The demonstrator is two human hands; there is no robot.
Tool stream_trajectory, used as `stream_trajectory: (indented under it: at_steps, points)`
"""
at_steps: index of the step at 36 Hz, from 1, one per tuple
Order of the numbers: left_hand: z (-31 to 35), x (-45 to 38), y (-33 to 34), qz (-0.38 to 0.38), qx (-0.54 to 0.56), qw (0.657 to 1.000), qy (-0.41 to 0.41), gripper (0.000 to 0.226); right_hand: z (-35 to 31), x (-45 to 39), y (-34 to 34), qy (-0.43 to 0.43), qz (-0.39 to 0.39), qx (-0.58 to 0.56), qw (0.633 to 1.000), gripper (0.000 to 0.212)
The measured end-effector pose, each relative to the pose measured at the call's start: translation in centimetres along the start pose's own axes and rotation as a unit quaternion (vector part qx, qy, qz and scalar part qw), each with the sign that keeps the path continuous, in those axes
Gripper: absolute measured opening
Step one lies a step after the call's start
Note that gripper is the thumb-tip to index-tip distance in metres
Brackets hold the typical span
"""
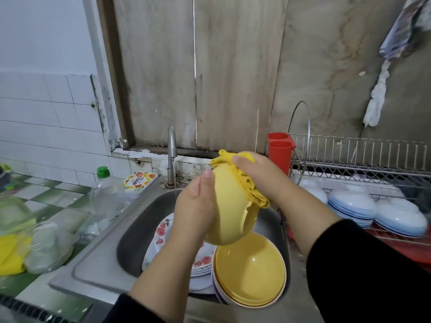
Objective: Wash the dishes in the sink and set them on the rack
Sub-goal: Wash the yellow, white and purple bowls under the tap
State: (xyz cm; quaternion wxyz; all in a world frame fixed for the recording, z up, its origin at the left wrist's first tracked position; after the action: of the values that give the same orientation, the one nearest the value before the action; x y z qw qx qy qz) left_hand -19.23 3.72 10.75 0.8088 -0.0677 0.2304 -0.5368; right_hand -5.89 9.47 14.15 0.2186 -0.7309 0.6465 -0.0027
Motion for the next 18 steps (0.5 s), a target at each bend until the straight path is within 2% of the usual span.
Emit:
stream_trajectory:
  at_steps: [2,5,6,7,10,12,15,18]
  points:
    - [0.1,-0.3,-0.2,0.01,-0.002,1.0,0.012,0.041,-0.4,0.1,0.7,-0.03,0.016,0.036,0.999,0.015]
    - [-0.1,-0.9,-0.4,0.015,-0.013,1.0,0.019,0.042,-1.3,2.1,3.4,-0.204,0.039,0.185,0.961,0.042]
    - [-0.2,-1.0,-0.5,0.012,-0.021,0.999,0.025,0.04,-1.5,2.5,4.0,-0.244,0.028,0.208,0.947,0.05]
    - [-0.2,-0.9,-0.7,0.009,-0.027,0.999,0.031,0.039,-1.4,2.5,4.1,-0.245,0.013,0.202,0.948,0.051]
    - [-0.2,-0.8,-1.1,0.005,-0.007,1.0,0.03,0.041,-1.3,1.0,1.9,-0.089,-0.008,0.071,0.993,0.018]
    - [0.1,-0.7,-1.4,0.016,0.03,0.999,0.022,0.044,-0.7,0.3,0.4,0.022,-0.015,-0.076,0.997,0.017]
    - [0.3,-0.8,-1.7,0.053,0.079,0.995,0.029,0.042,1.6,0.4,0.0,0.151,-0.011,-0.287,0.946,0.029]
    - [0.3,-0.9,-1.8,0.099,0.123,0.987,-0.008,0.037,3.7,1.5,1.2,0.211,0.011,-0.423,0.881,0.044]
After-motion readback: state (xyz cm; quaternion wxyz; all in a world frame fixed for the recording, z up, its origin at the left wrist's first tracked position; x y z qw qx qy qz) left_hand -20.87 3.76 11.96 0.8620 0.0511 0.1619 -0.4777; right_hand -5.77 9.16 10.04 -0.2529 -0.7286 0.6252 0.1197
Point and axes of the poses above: each hand's wrist, its own x-axis away from the middle knuckle, its own y-axis out of the palm, z = x × y, the point moved 2 cm from there along -x, towards the middle knuckle, and after that the axes turned 10 degrees about -x, right-handed, at the moved point
